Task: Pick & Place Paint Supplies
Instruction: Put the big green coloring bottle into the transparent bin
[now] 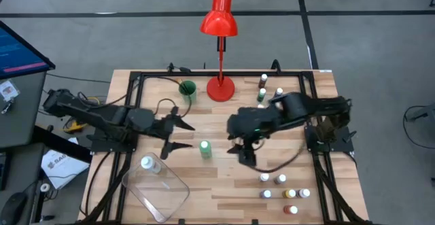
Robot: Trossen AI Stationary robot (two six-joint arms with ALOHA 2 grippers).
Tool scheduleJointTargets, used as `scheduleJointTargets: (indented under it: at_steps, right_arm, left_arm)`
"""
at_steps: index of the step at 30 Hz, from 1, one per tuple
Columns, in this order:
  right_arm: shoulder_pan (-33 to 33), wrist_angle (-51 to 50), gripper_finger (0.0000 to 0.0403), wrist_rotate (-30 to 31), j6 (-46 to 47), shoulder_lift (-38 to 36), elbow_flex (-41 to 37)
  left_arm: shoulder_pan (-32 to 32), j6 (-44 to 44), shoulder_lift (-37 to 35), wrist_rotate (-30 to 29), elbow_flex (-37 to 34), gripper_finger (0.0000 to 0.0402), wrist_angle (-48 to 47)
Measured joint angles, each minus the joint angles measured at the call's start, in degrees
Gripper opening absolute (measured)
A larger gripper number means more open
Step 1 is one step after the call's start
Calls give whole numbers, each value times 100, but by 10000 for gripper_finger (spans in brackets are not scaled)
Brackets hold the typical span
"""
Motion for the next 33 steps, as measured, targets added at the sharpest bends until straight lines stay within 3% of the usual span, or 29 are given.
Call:
scheduleJointTargets:
  at_steps: [7,14,29,33]
  right_arm:
    - [509,-29,215,1037,295,-660,2]
    - [917,-256,215,1770,572,-849,5]
    - [1197,-634,214,1906,909,-727,-4]
    - [1270,-634,214,1908,927,-727,-4]
  left_arm:
    - [463,237,749,619,-7,278,371]
    - [537,269,1426,1086,-27,278,715]
    - [519,373,2059,1081,-30,277,743]
    - [545,371,2057,1055,-70,252,763]
